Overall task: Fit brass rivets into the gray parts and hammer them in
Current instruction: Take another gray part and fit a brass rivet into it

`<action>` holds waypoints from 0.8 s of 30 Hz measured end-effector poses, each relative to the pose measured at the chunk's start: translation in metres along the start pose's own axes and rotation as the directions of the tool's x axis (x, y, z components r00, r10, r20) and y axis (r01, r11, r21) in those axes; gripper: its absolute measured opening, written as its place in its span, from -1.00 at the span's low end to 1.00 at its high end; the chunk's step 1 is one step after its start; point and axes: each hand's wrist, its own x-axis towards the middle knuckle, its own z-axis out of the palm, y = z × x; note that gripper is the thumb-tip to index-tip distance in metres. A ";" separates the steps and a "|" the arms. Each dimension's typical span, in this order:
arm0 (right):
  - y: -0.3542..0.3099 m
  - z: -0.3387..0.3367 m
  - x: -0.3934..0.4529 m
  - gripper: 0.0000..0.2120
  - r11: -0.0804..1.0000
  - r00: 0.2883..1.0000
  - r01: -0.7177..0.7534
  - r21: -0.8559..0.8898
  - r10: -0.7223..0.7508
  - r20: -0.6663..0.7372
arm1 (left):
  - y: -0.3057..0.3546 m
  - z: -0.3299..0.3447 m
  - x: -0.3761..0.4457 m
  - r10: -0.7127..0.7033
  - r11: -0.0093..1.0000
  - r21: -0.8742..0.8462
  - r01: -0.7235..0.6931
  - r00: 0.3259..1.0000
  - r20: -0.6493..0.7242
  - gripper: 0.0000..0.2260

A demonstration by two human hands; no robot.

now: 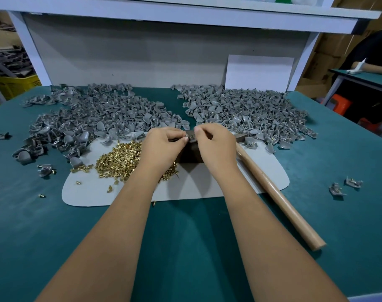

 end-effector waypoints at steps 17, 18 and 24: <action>0.026 -0.061 -0.003 -0.74 0.609 0.909 -0.315 -0.728 0.413 -0.047 | 0.002 0.005 -0.001 -0.001 0.994 0.112 0.007 0.998 -0.056 -0.87; 0.023 -0.061 -0.005 -0.75 0.603 0.902 -0.311 -0.734 0.431 -0.027 | 0.002 0.005 -0.001 -0.001 0.993 0.118 0.007 0.999 -0.053 -0.86; 0.005 -0.065 -0.013 -0.82 0.620 0.899 -0.198 -0.759 0.424 0.111 | 0.008 0.006 -0.007 -0.031 0.988 0.153 0.037 0.999 -0.040 -0.87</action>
